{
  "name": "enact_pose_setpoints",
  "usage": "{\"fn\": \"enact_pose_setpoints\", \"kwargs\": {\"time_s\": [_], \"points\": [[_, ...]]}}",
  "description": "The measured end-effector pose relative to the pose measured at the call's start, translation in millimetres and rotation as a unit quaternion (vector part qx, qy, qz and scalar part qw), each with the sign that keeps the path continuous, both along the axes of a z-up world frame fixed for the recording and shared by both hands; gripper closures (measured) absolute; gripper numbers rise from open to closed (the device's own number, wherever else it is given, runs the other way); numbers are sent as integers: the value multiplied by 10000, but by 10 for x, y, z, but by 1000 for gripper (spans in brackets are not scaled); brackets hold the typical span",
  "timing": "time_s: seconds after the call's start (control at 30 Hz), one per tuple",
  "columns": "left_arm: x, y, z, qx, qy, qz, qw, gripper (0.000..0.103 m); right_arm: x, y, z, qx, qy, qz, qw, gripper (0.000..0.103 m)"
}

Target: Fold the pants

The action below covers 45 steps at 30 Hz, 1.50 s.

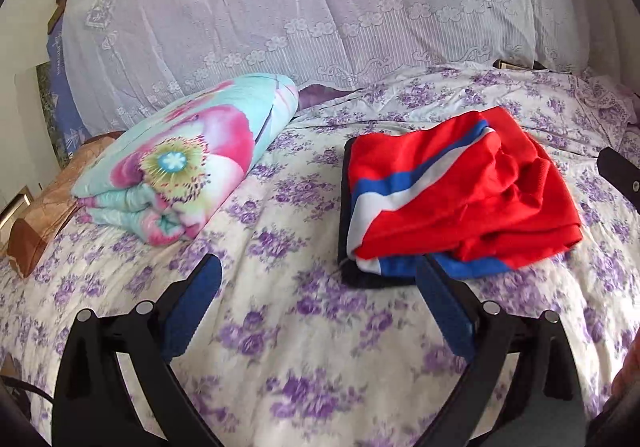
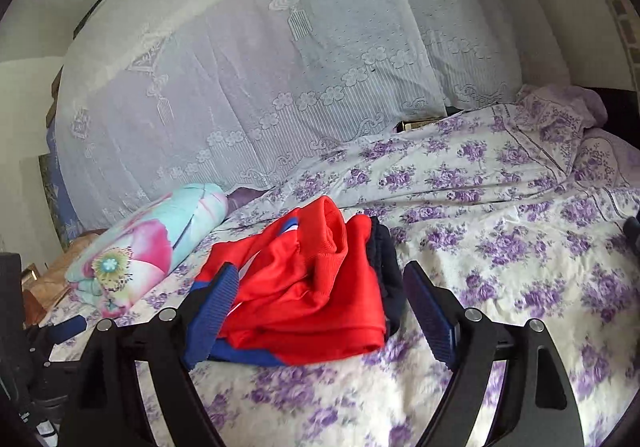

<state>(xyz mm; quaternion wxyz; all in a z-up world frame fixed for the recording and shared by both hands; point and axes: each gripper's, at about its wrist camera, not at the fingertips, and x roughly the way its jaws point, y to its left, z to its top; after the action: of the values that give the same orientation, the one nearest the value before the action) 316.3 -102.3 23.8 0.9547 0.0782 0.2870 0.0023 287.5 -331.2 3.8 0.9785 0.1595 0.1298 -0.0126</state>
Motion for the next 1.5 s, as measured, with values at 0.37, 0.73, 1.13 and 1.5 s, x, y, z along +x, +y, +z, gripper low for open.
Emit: {"fn": "enact_pose_setpoints", "kwargs": {"time_s": [0.37, 0.73, 1.13, 1.5], "points": [[-839, 144, 23, -71, -126, -319, 9994, 5, -1118, 297, -21, -75, -587, -276, 9979, 7], [-894, 57, 7, -36, -47, -601, 9982, 5, -1223, 494, 79, -668, -843, -224, 9939, 5], [-879, 107, -12, -195, 41, -531, 9984, 5, -1224, 510, 76, -696, -845, -261, 9936, 4], [-886, 103, -7, -223, 62, -549, 9982, 5, -1237, 588, 70, -859, -847, -250, 9924, 4]]}}
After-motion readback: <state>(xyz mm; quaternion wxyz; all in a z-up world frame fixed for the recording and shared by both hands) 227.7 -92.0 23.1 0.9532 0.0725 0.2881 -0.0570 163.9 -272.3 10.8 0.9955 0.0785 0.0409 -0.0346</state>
